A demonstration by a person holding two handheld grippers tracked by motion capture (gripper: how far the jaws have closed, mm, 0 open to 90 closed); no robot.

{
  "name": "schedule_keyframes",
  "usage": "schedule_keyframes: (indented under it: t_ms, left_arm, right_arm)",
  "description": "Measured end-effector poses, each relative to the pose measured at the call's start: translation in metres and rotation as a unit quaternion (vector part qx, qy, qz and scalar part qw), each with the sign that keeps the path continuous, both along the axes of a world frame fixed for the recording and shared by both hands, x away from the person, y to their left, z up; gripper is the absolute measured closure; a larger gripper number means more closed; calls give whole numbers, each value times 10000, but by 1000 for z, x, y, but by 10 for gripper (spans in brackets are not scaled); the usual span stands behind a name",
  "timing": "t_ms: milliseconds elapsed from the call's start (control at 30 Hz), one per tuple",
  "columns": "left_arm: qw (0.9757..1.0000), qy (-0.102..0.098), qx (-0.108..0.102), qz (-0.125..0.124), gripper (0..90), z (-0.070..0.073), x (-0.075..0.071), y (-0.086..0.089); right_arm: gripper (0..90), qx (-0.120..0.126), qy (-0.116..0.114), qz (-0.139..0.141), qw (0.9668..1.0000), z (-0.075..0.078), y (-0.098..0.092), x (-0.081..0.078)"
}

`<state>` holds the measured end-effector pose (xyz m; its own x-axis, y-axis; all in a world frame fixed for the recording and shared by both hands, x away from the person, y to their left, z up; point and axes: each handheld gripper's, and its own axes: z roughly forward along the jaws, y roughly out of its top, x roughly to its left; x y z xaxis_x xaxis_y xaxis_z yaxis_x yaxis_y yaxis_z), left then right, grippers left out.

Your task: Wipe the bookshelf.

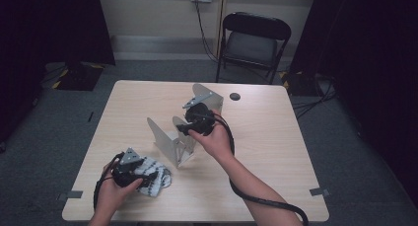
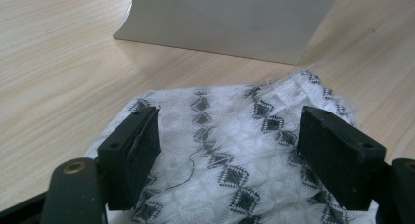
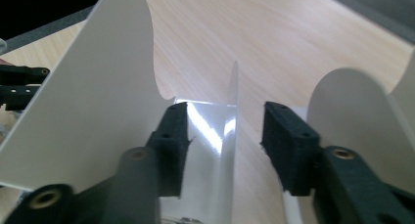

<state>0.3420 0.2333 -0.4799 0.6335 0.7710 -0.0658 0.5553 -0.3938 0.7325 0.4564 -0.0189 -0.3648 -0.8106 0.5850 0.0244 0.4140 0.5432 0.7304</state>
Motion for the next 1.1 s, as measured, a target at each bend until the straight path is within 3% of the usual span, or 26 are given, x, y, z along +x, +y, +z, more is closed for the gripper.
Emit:
schedule_keyframes:
  t_ms: [100, 200, 300, 367, 600, 1067, 1100]
  left_arm:
    - [10000, -8, 4, -8, 238, 0, 0, 0]
    - [10000, -14, 42, -33, 240, 0, 0, 0]
    - [10000, -24, 76, -53, 240, 1, 0, 0]
    - [10000, -19, 66, -38, 240, 1, 0, -1]
    - [10000, -25, 79, -45, 241, 1, 0, -1]
    - [9999, -51, 127, -63, 242, 2, 0, -1]
    - [9999, -56, 129, -61, 242, 2, 0, -1]
  right_arm:
    - [670, -155, 59, -26, 9999, -7, 2, 1]
    - [821, -115, 118, -116, 9998, -10, -1, 2]
    - [868, -13, 216, -190, 9996, -10, -4, 2]
    - [897, -105, 127, -177, 9997, -9, -4, 0]
    - [900, -192, 69, -122, 9997, -6, -10, -3]
    - [900, -128, 42, -6, 9999, -7, -21, -9]
    - [870, -90, 35, -19, 10000, -8, -21, -9]
